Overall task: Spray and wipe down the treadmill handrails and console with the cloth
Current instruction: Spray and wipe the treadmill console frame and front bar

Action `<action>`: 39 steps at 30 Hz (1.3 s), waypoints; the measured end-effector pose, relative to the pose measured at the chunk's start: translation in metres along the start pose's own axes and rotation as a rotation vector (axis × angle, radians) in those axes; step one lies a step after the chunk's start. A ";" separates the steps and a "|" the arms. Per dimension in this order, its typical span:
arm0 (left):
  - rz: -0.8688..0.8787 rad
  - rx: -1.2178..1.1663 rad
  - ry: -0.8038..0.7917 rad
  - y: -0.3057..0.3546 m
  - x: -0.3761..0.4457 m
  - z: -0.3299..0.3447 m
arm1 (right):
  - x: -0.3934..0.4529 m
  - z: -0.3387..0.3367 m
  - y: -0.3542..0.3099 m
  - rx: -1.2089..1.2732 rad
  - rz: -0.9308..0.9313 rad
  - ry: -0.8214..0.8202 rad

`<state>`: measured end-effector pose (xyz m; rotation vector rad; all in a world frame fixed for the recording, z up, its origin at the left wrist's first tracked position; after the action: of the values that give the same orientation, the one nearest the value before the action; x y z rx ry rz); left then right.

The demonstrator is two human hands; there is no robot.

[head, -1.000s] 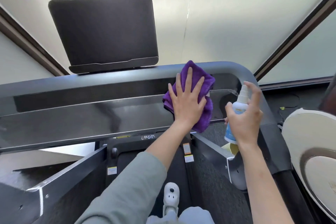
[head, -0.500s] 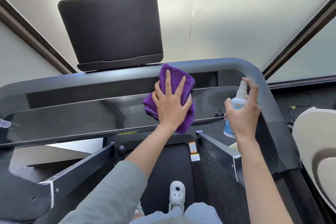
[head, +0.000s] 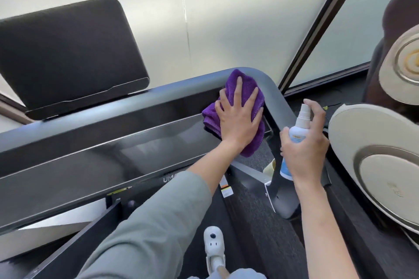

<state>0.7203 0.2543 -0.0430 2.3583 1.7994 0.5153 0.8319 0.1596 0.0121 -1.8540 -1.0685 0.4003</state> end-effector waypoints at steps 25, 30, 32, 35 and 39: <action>0.239 -0.163 -0.048 -0.020 -0.001 -0.014 | -0.001 0.005 -0.008 0.002 -0.092 0.015; 0.469 -0.331 -0.184 -0.045 -0.013 -0.027 | -0.006 0.010 -0.014 0.026 -0.063 -0.039; 0.517 -0.355 -0.249 -0.055 -0.011 -0.032 | -0.007 0.013 -0.017 0.035 -0.061 -0.055; 0.512 -0.288 -0.266 -0.060 -0.002 -0.032 | -0.008 0.016 -0.017 0.030 -0.078 -0.054; 0.354 -0.147 -0.159 -0.030 0.003 -0.021 | -0.006 0.013 -0.011 0.022 -0.039 -0.041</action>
<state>0.6866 0.2629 -0.0317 2.5405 1.2388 0.4641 0.8143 0.1646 0.0135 -1.8095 -1.1220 0.4267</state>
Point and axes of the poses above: each hand's wrist, its own x-axis towards the middle knuckle, its own z-axis out of the palm, y = z × x, the point moved 2 cm from there along x, towards the middle knuckle, and after that the axes turned 5 degrees about z, right-handed, at the moved point
